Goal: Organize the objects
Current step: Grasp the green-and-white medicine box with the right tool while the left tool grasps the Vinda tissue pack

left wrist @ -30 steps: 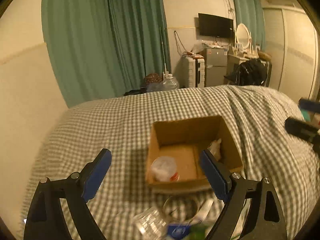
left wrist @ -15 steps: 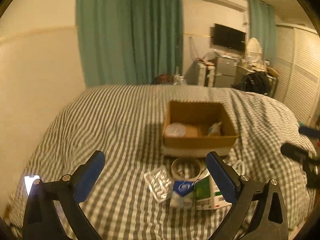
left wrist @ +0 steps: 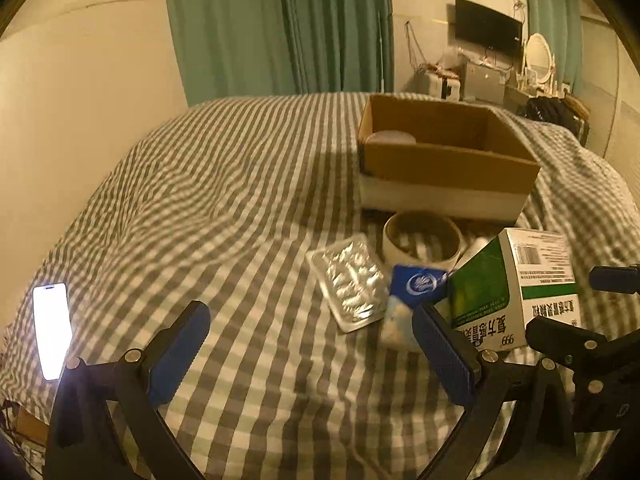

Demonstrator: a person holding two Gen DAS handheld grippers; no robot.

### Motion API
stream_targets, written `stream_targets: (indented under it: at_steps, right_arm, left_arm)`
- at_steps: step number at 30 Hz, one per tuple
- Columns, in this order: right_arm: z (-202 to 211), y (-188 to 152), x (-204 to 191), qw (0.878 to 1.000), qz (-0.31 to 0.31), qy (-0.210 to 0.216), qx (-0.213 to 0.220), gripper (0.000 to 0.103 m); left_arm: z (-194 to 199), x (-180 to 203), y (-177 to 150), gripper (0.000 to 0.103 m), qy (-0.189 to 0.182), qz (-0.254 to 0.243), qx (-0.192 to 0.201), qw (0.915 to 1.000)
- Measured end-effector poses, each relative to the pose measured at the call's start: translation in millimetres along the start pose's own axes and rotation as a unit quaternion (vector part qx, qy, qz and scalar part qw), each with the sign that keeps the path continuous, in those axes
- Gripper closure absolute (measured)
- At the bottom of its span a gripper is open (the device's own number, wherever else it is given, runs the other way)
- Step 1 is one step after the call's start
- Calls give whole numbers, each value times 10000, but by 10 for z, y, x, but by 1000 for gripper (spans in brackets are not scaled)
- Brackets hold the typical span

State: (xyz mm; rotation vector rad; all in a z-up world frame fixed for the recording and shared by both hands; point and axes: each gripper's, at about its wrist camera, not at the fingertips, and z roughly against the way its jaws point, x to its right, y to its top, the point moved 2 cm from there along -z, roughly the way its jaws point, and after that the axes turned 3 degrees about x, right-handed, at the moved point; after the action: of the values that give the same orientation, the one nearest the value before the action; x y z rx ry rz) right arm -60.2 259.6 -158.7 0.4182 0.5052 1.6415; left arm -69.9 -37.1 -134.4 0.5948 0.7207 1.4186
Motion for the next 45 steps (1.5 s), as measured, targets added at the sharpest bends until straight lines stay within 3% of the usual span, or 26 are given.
stream_targets:
  at_steps: [8,13,16,17,22,26,34,36,38,39,40,45]
  right_arm:
    - [55,36,-82,9998,11,156,100,0]
    - [-157,8,-57,9999,40,63,-98,0]
    - [-198,-16,17,9998,-9,189,-46,10]
    - [-174,-15,30,9996,11,271,3,19]
    - [72,44,116,9988,311,98,377,20]
    - [272,105,235,9970,308,-97,701,20]
    - [321,100,449,9968,98,-184,774,20]
    - [282,119,445,9970,70,-170,756,20]
    - [281,114,454,9970,62,-157,760,20]
    - [281,116,461,9969,53,-145,765,20]
    - [286,115,470,9969,49,-147,773,20]
    - [314,102,495,9966,26,-150,814,20]
  left_arm:
    - [-83,13,-100,0,67,-34,-154,9999]
    - [-136,-2,-136,0,49,-33,-264,9996]
    - [-176,32,-174,0,-12,-103,-349,9993]
    - [-188,51,-182,0,-39,-130,-381,9992]
    - [-239,175,-203,0,-245,-205,-519,9981]
    - [-276,327,-151,0,-685,-161,-575,9959]
    - [-632,638,-58,1,-885,-382,-749,9925]
    - [-732,706,-97,8,-987,-486,-842,9904]
    - [-829,761,-148,32,-1053,-587,-1036,9873]
    - [-848,769,-173,36,-1169,-579,-1103,9853]
    - [-835,768,-184,48,-1281,-546,-1097,9842]
    - [-696,760,-189,50,-1378,-634,-1028,9831]
